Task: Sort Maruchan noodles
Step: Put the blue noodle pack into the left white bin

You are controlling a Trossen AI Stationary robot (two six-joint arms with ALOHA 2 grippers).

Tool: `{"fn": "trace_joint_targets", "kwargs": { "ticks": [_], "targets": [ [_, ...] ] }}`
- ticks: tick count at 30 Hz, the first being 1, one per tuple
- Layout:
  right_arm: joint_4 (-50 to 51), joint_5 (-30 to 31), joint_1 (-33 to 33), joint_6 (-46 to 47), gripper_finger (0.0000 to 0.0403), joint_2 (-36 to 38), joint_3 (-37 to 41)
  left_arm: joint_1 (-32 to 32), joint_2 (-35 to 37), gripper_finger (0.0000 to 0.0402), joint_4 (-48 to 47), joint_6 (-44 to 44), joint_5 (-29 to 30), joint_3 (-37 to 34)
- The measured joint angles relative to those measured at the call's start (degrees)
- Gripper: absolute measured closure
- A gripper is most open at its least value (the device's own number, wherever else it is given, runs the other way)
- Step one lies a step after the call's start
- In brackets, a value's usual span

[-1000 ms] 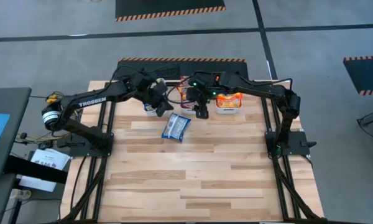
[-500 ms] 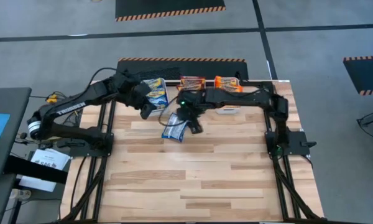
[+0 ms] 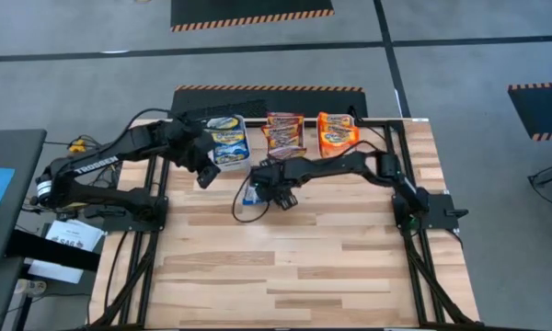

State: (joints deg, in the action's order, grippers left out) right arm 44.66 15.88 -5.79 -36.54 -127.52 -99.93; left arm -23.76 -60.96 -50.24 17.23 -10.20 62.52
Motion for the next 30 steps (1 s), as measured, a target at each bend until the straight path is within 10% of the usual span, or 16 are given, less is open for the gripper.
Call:
{"fn": "trace_joint_targets", "kwargs": {
  "ticks": [6, 18, 30],
  "targets": [
    [-3.75, 7.88, 0.2, 0.64, 0.0153, -2.15, -0.05, 1.36, 0.34, 0.0401, -0.13, 1.13, 1.75, 0.0],
    [-13.42, 1.99, -0.21, 3.96, 0.0166, -2.26, 0.05, 2.44, 0.23, 0.0401, -0.09, 3.37, 4.2, 0.0],
    [-14.69, -0.73, -0.38, 8.23, 0.034, -2.11, 0.03, 2.42, 0.21, 0.0401, 0.18, 3.42, 5.06, 0.0]
  ]
}}
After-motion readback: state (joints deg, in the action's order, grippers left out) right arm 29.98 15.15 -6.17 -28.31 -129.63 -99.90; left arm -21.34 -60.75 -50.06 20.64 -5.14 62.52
